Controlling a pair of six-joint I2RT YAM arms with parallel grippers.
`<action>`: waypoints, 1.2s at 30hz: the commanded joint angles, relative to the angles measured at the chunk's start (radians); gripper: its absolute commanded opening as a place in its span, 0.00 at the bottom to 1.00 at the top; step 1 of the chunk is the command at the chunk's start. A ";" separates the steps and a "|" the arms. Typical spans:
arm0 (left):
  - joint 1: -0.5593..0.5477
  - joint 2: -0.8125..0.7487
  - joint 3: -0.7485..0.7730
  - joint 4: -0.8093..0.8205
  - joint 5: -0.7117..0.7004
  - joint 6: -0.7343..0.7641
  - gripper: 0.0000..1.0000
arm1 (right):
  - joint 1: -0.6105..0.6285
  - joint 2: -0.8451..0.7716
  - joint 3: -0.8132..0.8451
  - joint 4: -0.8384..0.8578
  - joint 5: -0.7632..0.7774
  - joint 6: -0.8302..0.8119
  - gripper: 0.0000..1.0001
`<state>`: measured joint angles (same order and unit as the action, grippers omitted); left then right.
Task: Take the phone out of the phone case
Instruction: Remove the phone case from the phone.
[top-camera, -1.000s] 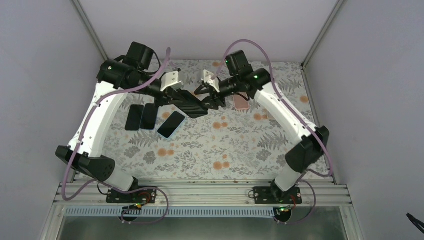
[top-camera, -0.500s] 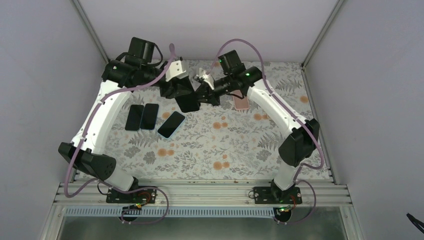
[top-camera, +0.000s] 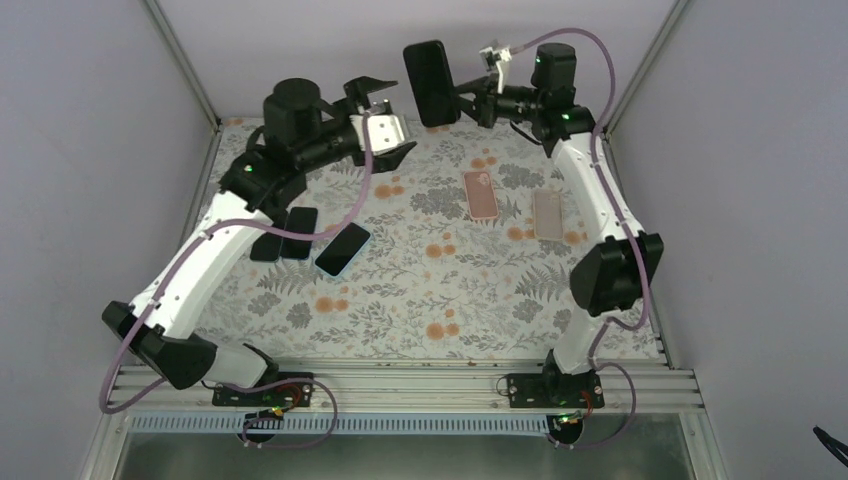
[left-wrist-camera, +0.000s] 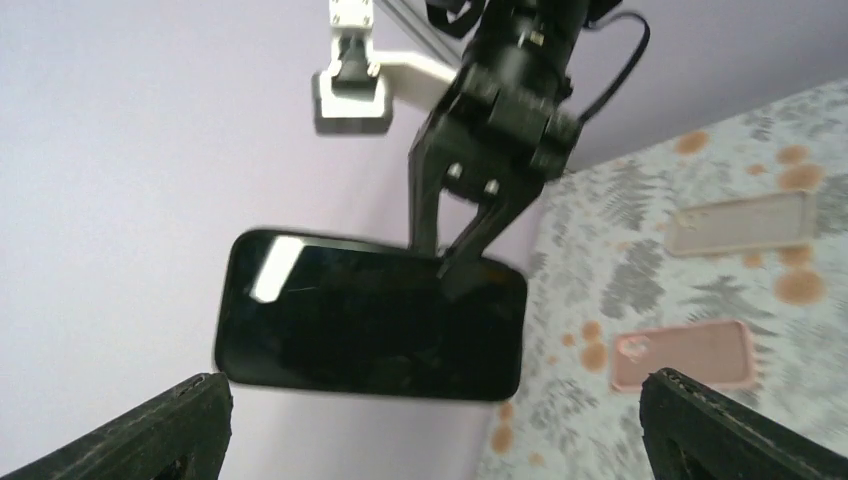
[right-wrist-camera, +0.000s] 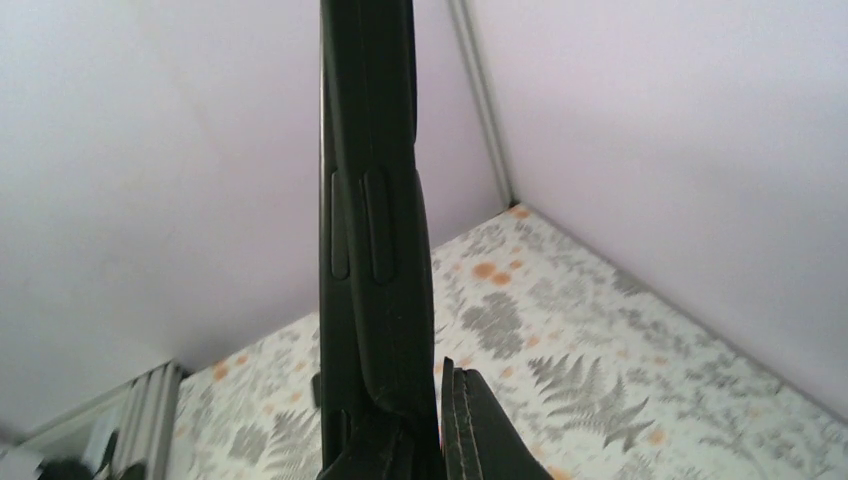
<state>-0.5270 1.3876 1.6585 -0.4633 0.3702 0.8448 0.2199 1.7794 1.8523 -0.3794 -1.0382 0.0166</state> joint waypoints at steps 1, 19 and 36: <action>-0.077 0.090 0.016 0.222 -0.279 0.027 1.00 | 0.031 0.071 0.204 0.116 0.101 0.145 0.03; -0.163 0.210 -0.064 0.543 -0.412 0.021 1.00 | 0.096 0.012 0.234 0.062 0.212 0.056 0.03; -0.113 0.206 -0.110 0.645 -0.487 -0.004 0.96 | 0.105 -0.021 0.193 0.070 0.178 0.053 0.03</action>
<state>-0.6666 1.6096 1.5238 0.1703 -0.1345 0.8928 0.3199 1.8206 2.0464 -0.3748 -0.8276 0.0822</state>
